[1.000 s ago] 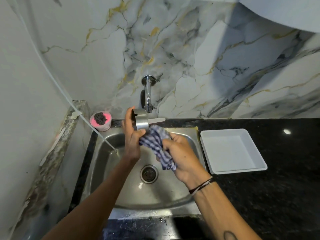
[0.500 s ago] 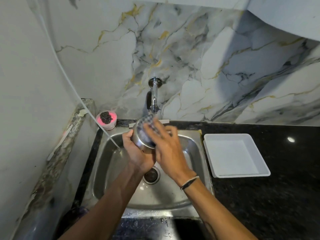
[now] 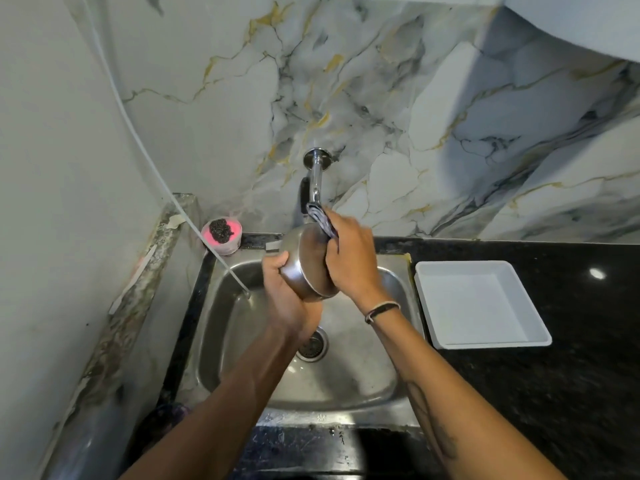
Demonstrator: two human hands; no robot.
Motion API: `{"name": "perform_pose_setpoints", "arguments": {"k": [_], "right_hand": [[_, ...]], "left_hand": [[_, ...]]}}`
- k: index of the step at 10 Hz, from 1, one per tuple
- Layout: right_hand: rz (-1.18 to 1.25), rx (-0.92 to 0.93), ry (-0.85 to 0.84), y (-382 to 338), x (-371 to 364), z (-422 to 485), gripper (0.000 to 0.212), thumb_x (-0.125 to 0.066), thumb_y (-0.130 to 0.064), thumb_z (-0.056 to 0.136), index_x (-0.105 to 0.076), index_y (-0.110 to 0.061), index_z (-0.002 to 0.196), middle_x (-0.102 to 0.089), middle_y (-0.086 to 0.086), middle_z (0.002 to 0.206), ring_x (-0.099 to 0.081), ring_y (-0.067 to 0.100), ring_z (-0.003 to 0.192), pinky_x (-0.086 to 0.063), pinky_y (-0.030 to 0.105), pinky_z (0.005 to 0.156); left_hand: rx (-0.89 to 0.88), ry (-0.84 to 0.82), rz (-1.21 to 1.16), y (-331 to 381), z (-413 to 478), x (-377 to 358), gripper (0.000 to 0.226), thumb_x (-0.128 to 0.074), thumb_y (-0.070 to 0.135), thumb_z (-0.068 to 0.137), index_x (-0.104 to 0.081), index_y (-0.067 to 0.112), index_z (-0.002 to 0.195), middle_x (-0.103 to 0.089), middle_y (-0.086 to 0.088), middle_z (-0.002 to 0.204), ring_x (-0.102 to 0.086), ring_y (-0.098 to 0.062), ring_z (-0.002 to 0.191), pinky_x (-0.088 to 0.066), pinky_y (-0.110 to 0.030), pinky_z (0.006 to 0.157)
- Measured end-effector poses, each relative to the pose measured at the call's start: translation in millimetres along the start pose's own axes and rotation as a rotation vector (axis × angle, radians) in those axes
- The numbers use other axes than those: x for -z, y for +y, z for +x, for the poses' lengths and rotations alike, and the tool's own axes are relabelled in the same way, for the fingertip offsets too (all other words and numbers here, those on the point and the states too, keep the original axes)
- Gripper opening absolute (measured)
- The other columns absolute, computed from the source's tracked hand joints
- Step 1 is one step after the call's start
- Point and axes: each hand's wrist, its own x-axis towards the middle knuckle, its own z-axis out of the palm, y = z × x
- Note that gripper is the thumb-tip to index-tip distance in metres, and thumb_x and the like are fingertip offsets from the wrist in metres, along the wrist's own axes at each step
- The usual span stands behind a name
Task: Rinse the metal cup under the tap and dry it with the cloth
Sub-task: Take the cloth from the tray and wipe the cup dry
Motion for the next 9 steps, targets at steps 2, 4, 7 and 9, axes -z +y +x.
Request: {"name": "perform_pose_setpoints", "arguments": {"k": [2, 4, 7, 9], "right_hand": [[0.945, -0.638, -0.433, 28.3, -7.4, -46.4, 0.032, -0.051, 0.002, 0.073, -0.078, -0.016, 0.075, -0.075, 0.007, 0.069, -0.071, 0.022, 0.061, -0.056, 0.026, 0.051], [1.547, -0.759, -0.347, 94.4, 24.7, -57.6, 0.051, -0.053, 0.0, 0.075, -0.069, 0.005, 0.123, -0.073, 0.024, 0.094, -0.06, 0.024, 0.067, -0.051, 0.026, 0.044], [0.927, -0.638, 0.297, 226.1, 84.3, -49.1, 0.047, -0.043, 0.01, 0.097, -0.073, -0.014, 0.126, -0.079, 0.01, 0.109, -0.075, 0.029, 0.097, -0.064, 0.034, 0.08], [0.123, -0.465, 0.145, 320.8, 115.3, -39.1, 0.064, -0.053, 0.011, 0.097, -0.053, -0.013, 0.156, -0.065, 0.009, 0.149, -0.063, 0.029, 0.135, -0.049, 0.036, 0.118]], "left_hand": [[-0.099, -0.195, 0.179, -15.1, 8.1, 13.9, 0.099, -0.066, 0.05, 0.08, -0.035, 0.029, 0.171, -0.048, -0.025, 0.153, -0.053, -0.047, 0.131, -0.049, -0.066, 0.112], [-0.035, -0.193, 0.485, -34.8, 37.3, 12.1, 0.137, -0.096, 0.053, 0.061, -0.022, 0.027, 0.173, -0.039, 0.002, 0.167, -0.042, -0.022, 0.153, -0.043, -0.056, 0.127], [-0.096, -0.402, 0.599, -90.5, 21.9, -44.8, 0.141, -0.109, 0.043, 0.055, -0.027, 0.03, 0.17, -0.042, 0.0, 0.171, -0.043, -0.023, 0.153, -0.045, -0.047, 0.122], [-0.218, -0.567, 0.71, -126.7, 10.6, -172.7, 0.133, -0.107, 0.049, 0.054, -0.043, 0.007, 0.163, -0.058, -0.012, 0.16, -0.058, -0.034, 0.144, -0.047, -0.057, 0.12]]}}
